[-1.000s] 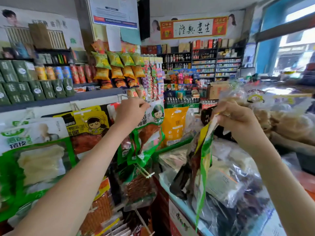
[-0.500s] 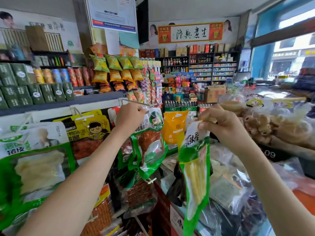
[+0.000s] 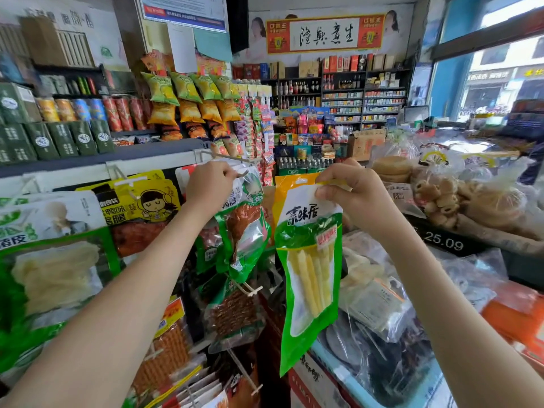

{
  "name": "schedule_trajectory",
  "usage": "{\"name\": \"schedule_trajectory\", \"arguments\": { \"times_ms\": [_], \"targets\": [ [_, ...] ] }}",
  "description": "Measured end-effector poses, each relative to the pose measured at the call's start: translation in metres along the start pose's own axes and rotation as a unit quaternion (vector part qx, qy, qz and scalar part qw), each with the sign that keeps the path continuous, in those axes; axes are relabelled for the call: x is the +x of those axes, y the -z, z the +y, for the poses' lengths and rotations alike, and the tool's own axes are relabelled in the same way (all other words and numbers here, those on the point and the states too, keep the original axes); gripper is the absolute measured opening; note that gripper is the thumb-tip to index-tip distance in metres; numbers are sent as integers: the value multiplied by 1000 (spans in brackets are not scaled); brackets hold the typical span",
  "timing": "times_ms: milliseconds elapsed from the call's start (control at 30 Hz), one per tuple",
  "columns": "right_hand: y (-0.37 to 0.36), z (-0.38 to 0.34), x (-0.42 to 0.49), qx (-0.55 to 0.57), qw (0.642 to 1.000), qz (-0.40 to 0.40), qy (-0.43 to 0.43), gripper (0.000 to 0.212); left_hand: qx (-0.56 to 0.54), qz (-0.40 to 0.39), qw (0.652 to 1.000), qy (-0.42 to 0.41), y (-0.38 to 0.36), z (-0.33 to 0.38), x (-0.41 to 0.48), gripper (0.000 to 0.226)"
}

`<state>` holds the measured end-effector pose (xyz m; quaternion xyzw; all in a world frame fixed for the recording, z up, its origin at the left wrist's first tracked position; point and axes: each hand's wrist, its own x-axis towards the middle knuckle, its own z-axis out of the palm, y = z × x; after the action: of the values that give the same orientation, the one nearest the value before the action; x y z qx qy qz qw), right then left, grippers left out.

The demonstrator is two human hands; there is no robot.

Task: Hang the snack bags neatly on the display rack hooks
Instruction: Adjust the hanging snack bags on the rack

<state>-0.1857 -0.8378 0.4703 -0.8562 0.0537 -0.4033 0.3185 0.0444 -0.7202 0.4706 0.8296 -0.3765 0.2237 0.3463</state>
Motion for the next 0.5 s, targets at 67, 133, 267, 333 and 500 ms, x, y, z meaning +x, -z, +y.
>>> {"name": "schedule_trajectory", "arguments": {
  "times_ms": [67,133,267,333,500],
  "targets": [
    [-3,1,0,-11,1000,-2,-6,32,5,4,1000,-2,0,0,-1,26],
    [-5,1,1,-22,1000,-4,-11,32,11,4,1000,-1,0,0,-2,27],
    [-11,0,1,-28,999,-11,-14,26,66,11,998,-5,4,2,-14,29],
    [-16,-2,1,-34,999,-19,-15,25,102,19,995,-6,8,2,-26,34],
    [-41,-10,5,-69,997,-47,4,10,8,0,1000,-13,33,-7,-55,23]
  ]
}}
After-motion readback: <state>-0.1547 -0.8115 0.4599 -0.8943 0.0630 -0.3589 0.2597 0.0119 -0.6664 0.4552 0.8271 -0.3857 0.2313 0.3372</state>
